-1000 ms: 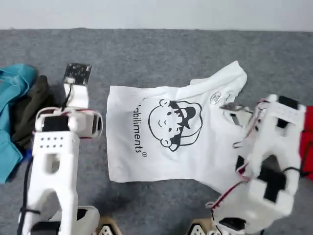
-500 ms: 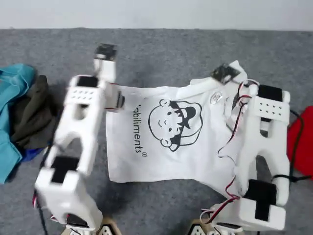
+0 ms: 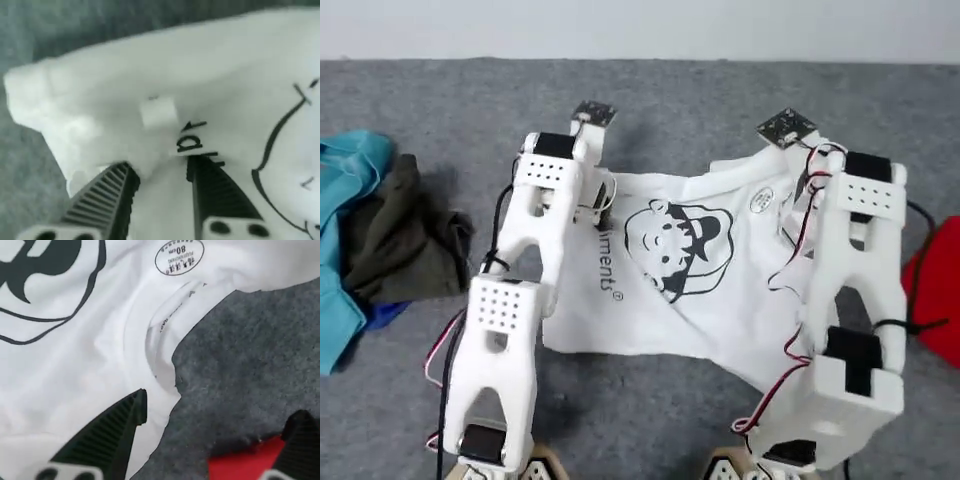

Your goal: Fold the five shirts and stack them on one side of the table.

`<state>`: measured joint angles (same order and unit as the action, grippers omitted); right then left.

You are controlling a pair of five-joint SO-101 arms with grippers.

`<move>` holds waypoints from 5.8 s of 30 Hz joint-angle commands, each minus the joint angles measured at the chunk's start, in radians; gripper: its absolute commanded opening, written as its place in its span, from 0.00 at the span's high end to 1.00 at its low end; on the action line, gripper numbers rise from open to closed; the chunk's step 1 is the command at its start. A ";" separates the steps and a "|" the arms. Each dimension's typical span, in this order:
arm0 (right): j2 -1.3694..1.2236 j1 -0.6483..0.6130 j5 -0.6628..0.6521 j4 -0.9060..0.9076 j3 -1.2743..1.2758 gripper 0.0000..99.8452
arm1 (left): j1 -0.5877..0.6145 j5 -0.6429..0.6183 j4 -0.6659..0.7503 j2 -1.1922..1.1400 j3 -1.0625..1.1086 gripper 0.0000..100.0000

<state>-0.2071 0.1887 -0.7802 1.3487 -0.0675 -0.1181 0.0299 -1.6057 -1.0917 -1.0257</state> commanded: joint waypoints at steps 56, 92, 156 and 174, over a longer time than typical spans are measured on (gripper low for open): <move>-0.114 -0.048 0.015 -0.067 -0.158 0.57 | 0.032 0.097 -0.150 -0.014 -0.335 0.91; -0.814 -0.111 -0.221 0.444 -1.359 0.99 | 0.098 -0.126 -0.149 0.370 0.306 0.91; -0.397 0.007 -0.396 0.452 -0.517 0.99 | 0.110 -0.126 -0.147 0.829 0.805 0.91; 0.048 -0.073 -0.376 0.395 -0.239 0.44 | 0.110 -0.126 -0.149 0.829 0.805 0.91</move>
<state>-0.2286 0.1550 -1.2006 1.7568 -0.2547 -0.0031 -0.0852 -1.7238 -0.3199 -0.2171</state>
